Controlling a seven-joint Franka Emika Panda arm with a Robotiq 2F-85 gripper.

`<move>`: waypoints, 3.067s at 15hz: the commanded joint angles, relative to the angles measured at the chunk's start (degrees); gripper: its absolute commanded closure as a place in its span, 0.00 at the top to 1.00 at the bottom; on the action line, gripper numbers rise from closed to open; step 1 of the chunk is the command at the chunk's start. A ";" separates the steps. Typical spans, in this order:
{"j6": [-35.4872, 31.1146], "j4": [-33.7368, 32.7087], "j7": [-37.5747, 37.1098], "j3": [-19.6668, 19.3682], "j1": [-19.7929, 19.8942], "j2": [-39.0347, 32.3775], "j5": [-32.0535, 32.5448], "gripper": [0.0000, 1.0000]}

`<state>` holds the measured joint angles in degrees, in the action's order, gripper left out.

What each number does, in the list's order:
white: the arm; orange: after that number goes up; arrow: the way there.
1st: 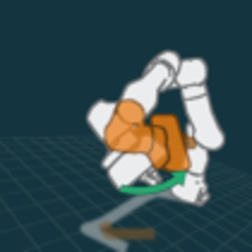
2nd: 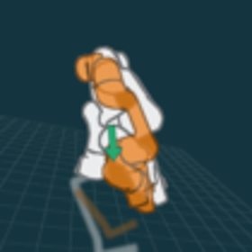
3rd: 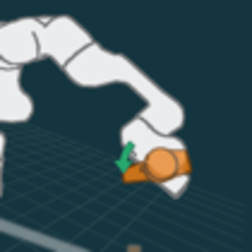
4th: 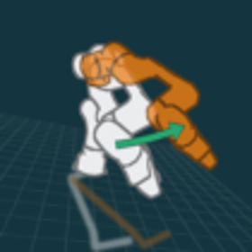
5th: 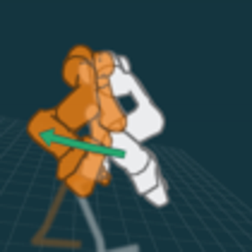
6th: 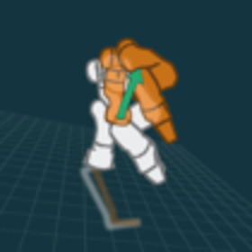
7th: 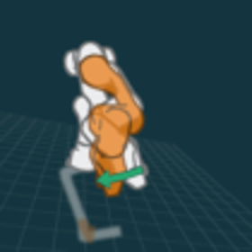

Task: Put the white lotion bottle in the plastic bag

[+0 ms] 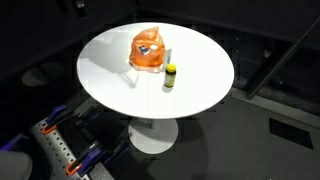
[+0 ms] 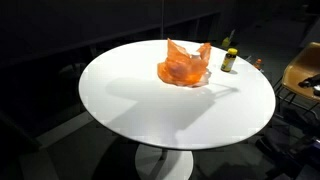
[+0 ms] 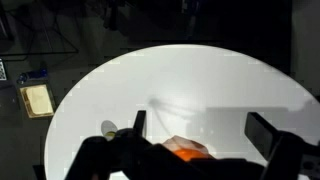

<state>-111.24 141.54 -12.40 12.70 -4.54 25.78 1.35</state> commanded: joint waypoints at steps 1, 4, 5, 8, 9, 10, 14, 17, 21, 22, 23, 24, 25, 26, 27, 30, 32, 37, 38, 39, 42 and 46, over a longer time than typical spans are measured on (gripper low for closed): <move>0.11 -0.09 -0.31 -0.75 -0.83 -0.10 0.35 1.00; 0.27 -0.83 -0.38 -0.62 -0.88 -0.51 0.39 1.00; 0.28 -2.29 -0.93 -0.41 -0.72 -1.44 0.67 1.00; 0.02 -6.72 -1.57 -0.37 -0.37 -4.51 0.72 1.00; -0.44 -8.12 -1.65 -0.40 -0.25 -5.50 0.86 1.00; -0.91 -10.02 -1.68 -0.56 -0.03 -7.06 0.99 1.00; -3.98 -16.58 -2.06 -2.20 1.22 -13.62 1.46 1.00; -7.30 -19.96 -1.22 -4.77 2.23 -18.10 0.43 1.00; -12.54 -23.57 -1.61 -8.19 3.33 -24.20 -0.61 1.00; -13.89 -24.61 -1.59 -9.01 3.64 -26.13 -1.01 1.00; -14.87 -25.46 -1.47 -9.70 3.83 -27.65 -1.62 1.00; -16.00 -26.35 -1.20 -10.41 4.03 -29.30 -2.23 1.00; -16.59 -27.31 -0.77 -11.02 4.21 -30.86 -2.95 1.00; -16.83 -28.21 -0.30 -11.50 4.39 -32.25 -3.84 1.00; -16.87 -29.20 -0.11 -11.92 4.57 -33.58 -4.63 1.00; -16.53 -31.87 -0.02 -12.75 4.91 -36.86 -5.78 1.00; -16.42 -32.93 -0.28 -13.19 4.97 -37.73 -6.05 1.00; -17.37 -31.66 -0.73 -13.51 4.49 -37.19 -4.88 1.00; -17.37 -31.73 -0.72 -13.51 4.49 -37.19 -4.89 1.00; -17.37 -31.76 -0.73 -13.51 4.49 -37.19 -4.89 1.00; -16.84 -34.08 -3.71 -13.93 4.39 -38.86 -4.81 1.00; -14.98 -39.88 -7.02 -14.37 4.33 -43.78 -5.13 1.00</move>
<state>-128.64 107.95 -16.35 -0.91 0.14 -13.36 -3.47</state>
